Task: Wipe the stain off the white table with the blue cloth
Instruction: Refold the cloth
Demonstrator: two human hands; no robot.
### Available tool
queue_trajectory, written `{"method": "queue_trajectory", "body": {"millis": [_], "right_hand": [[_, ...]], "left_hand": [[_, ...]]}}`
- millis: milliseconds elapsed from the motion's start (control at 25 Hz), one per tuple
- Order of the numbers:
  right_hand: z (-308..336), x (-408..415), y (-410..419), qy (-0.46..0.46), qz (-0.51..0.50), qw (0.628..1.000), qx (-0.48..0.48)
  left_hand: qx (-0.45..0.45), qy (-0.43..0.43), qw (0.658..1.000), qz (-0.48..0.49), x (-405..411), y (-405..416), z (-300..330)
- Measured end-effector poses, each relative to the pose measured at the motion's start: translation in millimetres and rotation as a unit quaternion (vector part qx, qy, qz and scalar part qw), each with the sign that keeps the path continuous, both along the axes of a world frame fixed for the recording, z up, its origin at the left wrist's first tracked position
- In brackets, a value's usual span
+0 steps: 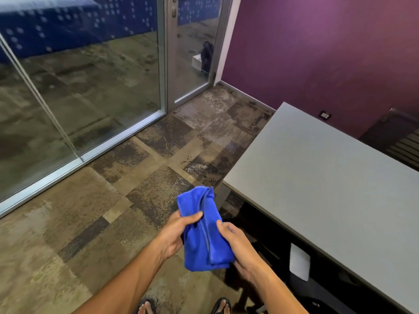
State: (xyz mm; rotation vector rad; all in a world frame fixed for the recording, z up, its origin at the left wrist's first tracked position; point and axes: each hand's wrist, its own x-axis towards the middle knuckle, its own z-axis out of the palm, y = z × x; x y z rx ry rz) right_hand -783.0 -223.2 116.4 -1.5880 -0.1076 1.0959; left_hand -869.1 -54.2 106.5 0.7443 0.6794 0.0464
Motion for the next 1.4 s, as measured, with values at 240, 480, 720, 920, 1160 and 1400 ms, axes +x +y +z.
{"method": "queue_trajectory", "body": {"millis": [240,480,720,920,1160,1400], "right_hand": [[2.8,38.5,-29.1,0.041,0.013,0.998,0.055],[-6.2,58.6,-41.6,0.081,0.029,0.995,0.056],[-7.3,51.9,-27.4,0.126,-0.035,0.99,0.06],[3.2,29.6,-10.8,0.188,-0.044,0.975,0.109],[15.0,16.0,6.0,0.173,-0.047,0.974,0.139],[20.1,10.1,10.6,0.266,-0.03,0.944,0.194]], "left_hand": [[0.076,-0.012,0.994,-0.08,13.6,-33.9,5.0],[0.26,0.064,0.961,-0.076,20.3,-39.5,24.5],[0.035,0.074,0.995,-0.051,3.5,-34.9,34.5],[0.314,0.095,0.939,-0.101,10.7,-36.5,51.1],[0.429,0.045,0.894,-0.124,9.8,-35.5,52.6],[0.41,0.091,0.901,-0.11,12.4,-30.6,62.8]]}}
